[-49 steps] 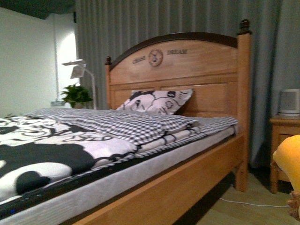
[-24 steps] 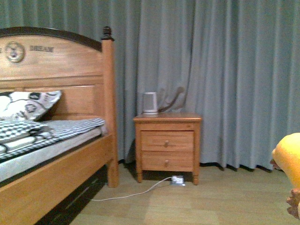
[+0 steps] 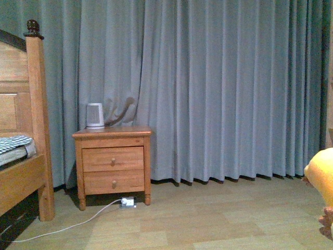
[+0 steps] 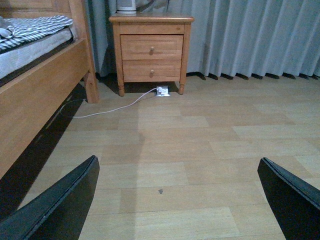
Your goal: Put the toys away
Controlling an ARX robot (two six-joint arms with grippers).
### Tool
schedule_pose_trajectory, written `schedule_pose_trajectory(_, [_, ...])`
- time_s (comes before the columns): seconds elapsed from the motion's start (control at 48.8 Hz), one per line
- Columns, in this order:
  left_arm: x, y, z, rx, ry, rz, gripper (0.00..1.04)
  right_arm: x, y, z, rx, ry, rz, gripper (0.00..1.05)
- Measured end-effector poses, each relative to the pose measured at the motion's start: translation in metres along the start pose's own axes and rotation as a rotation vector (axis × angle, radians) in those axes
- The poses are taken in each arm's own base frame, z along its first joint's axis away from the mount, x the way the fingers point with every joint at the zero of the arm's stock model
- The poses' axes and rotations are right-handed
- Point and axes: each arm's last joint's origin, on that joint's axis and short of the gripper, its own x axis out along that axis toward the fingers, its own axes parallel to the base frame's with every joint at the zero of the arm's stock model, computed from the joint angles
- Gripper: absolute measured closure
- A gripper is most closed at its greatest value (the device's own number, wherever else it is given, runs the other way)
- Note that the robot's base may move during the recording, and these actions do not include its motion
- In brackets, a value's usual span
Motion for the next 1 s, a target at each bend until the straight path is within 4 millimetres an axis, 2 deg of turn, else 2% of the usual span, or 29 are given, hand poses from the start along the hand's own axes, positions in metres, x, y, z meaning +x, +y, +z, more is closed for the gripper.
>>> schedule_pose_trajectory(1.004, [0.0, 0.0, 0.0, 0.0, 0.0, -0.001, 0.06, 0.0, 0.0, 0.0, 0.0, 0.0, -0.001, 0.93])
